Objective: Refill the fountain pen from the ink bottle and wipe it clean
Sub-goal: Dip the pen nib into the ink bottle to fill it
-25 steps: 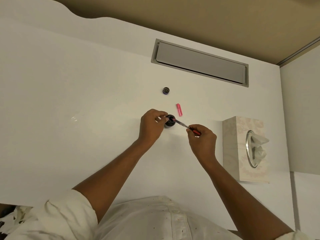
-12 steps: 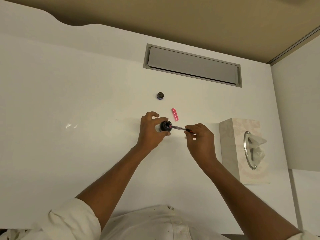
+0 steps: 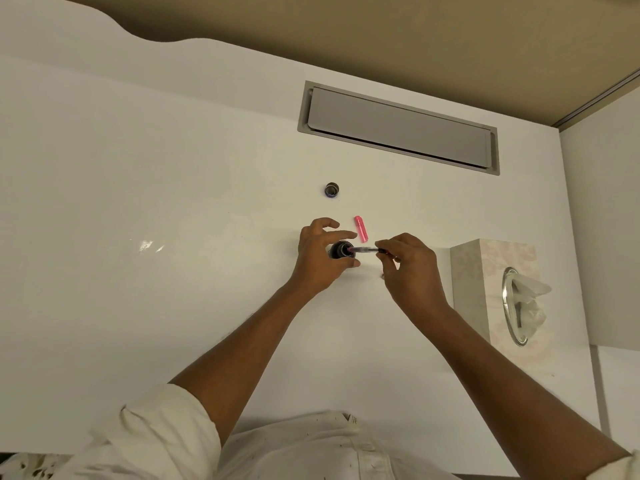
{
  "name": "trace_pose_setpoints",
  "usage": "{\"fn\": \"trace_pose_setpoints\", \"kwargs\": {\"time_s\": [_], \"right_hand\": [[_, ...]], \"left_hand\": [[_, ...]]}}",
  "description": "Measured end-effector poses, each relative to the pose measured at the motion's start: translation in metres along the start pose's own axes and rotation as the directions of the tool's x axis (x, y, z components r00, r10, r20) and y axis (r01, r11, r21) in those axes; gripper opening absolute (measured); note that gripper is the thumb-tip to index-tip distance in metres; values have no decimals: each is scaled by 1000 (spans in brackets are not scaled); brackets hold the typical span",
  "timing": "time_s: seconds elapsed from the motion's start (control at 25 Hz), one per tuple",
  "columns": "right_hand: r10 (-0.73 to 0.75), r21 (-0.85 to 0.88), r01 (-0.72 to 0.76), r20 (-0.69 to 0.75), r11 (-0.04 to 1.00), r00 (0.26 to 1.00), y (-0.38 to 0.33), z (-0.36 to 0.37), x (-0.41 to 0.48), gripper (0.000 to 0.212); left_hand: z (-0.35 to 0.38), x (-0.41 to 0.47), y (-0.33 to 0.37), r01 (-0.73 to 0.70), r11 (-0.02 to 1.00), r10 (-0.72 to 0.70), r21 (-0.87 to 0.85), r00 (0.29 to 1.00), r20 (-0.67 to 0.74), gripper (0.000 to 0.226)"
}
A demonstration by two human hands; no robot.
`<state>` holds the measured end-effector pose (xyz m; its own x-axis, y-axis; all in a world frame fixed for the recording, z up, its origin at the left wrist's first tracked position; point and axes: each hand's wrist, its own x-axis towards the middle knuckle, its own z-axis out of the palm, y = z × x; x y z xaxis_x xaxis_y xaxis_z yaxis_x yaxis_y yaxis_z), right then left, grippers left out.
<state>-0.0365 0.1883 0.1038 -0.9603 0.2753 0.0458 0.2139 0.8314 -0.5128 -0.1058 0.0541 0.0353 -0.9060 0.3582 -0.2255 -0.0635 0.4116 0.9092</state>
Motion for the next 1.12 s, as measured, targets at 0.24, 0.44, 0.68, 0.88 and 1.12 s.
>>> {"fn": "trace_pose_setpoints", "kwargs": {"time_s": [0.24,0.44,0.68,0.88,1.12], "right_hand": [[-51,-57,54,51,997,997,-3,5,7,18],[-63,-79,69,72,994,995,-4,11,11,19],[-76,-106,84,76,991,994,-5,11,16,15],[-90,-133,104,106,986,990,-6,9,17,15],[-90,-185,121,169,975,982,-8,7,19,14]], "left_hand": [[5,0,-1,26,1000,-26,-17,1000,-14,41],[8,1,-4,54,997,-57,-61,997,-52,35],[9,2,-8,48,993,-57,-104,995,-77,26],[12,2,-8,16,996,-23,-91,996,-85,28],[18,1,-7,-20,999,14,-51,992,-122,25]]}}
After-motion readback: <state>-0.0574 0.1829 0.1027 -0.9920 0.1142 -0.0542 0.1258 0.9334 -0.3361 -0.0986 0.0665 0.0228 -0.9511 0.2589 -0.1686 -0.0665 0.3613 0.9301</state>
